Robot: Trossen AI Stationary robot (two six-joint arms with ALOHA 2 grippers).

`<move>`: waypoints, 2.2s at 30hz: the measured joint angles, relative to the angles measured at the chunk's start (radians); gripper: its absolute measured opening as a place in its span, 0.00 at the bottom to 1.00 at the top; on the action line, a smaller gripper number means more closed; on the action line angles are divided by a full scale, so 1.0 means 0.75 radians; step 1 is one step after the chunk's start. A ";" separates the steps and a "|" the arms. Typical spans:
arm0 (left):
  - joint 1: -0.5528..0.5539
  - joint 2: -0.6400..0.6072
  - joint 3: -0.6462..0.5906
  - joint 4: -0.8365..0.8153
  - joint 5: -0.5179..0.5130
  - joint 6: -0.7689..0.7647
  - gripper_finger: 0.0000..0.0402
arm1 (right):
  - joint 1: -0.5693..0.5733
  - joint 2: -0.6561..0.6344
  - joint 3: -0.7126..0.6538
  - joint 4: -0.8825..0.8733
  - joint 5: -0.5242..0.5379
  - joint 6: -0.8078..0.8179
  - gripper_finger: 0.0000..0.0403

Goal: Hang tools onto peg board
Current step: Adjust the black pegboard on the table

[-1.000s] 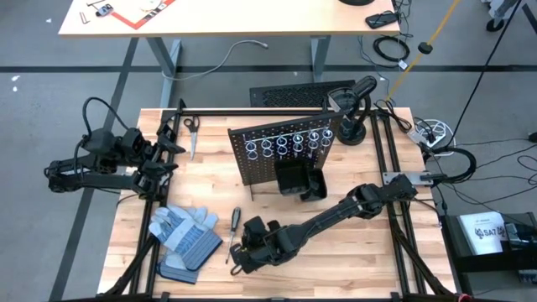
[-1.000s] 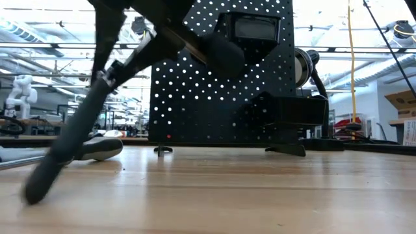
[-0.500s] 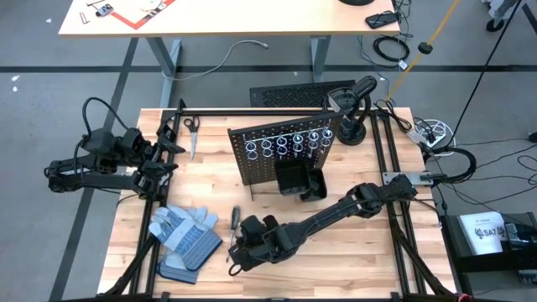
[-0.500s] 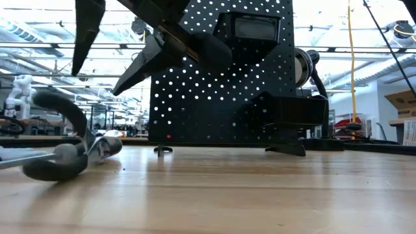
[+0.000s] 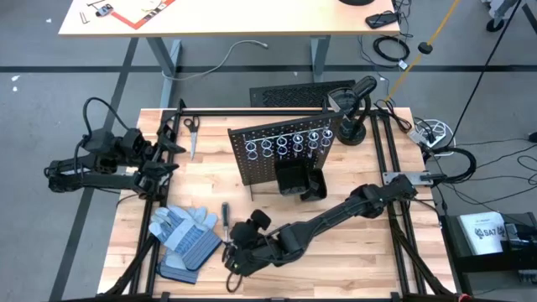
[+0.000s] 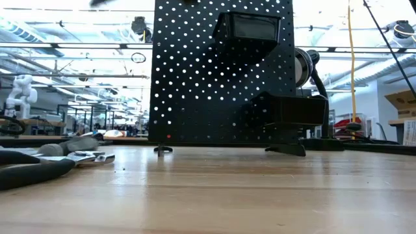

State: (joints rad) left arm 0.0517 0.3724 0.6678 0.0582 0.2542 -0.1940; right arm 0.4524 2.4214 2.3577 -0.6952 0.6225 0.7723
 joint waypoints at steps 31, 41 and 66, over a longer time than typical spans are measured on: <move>-0.073 0.568 -0.001 0.203 -0.387 0.358 0.55 | 0.475 -0.794 -0.034 -0.327 1.265 -1.145 0.24; -0.140 0.484 -0.001 0.193 -0.522 0.421 0.55 | 0.544 -0.856 -0.035 -0.337 1.263 -1.236 0.35; -0.047 0.712 0.001 0.267 -0.772 0.450 0.53 | 0.542 -0.856 -0.035 -0.347 1.253 -1.280 0.51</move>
State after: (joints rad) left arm 0.0163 0.9063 0.6682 0.2584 -0.3248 0.1433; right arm 0.8593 1.7798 2.3318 -0.9558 1.5620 -0.1878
